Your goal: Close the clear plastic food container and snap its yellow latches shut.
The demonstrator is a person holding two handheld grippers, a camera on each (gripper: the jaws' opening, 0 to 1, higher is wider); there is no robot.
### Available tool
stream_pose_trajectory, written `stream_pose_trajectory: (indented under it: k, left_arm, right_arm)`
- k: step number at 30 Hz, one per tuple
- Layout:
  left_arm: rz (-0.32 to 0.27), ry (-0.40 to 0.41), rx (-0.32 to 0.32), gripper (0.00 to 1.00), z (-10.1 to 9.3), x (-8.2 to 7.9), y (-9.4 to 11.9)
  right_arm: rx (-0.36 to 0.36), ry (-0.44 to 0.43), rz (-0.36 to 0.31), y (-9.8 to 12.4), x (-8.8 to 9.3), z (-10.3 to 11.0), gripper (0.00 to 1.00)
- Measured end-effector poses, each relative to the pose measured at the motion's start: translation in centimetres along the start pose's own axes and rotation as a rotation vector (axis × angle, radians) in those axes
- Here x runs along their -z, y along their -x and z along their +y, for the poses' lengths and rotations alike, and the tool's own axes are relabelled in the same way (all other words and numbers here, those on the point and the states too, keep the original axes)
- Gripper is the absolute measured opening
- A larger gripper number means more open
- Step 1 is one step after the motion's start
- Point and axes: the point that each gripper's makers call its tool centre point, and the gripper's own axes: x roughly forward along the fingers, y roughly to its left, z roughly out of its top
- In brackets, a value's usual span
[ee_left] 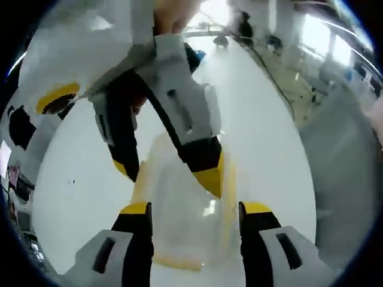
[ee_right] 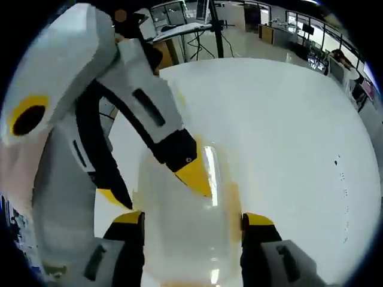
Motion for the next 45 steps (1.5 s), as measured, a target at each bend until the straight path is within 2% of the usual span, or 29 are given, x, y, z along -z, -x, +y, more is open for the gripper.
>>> stream_pose_trajectory:
  k: [2,4,5,9,12,15,19,25,28,32,45]
  left_arm:
    - [0.001,-0.007,-0.021,0.60,-0.2,-0.3,-0.3]
    - [0.002,-0.050,-0.084,0.55,0.9,-0.4,-0.3]
    - [-0.005,-0.027,-0.051,0.55,0.3,-0.4,-0.4]
    - [-0.007,-0.039,-0.047,0.53,0.2,-0.5,-0.4]
    - [-0.011,-0.094,-0.085,0.53,0.1,-0.6,-0.9]
    - [-0.013,-0.086,-0.107,0.53,0.1,-0.5,-1.0]
    - [-0.017,-0.085,-0.104,0.53,0.2,-0.5,-1.0]
    - [-0.031,-0.078,-0.100,0.52,0.3,-0.5,-1.0]
    - [-0.026,-0.076,-0.098,0.52,0.4,-0.6,-1.1]
    - [-0.030,-0.078,-0.092,0.52,0.5,-0.6,-1.1]
    - [-0.040,-0.067,-0.077,0.52,0.3,-0.6,-1.5]
  right_arm:
    - [0.000,0.001,-0.003,0.0,0.0,0.1,0.65]
    - [0.000,-0.001,-0.001,0.0,0.0,0.1,0.65]
    - [-0.001,-0.003,0.002,0.0,0.0,0.1,0.65]
    - [-0.012,-0.007,0.016,-0.1,-0.1,0.0,0.64]
    - [-0.018,-0.014,0.024,-0.1,-0.1,0.0,0.64]
    - [-0.019,-0.018,0.034,-0.2,-0.1,0.0,0.63]
    - [-0.042,-0.019,0.057,-0.3,0.0,0.0,0.63]
    - [-0.095,-0.017,0.145,-0.7,0.0,0.0,0.63]
    - [-0.137,-0.013,0.153,-0.9,0.1,-0.1,0.63]
    - [-0.155,-0.012,0.171,-0.9,0.2,-0.2,0.61]
    - [-0.213,-0.015,0.149,-1.5,0.3,-0.2,0.58]
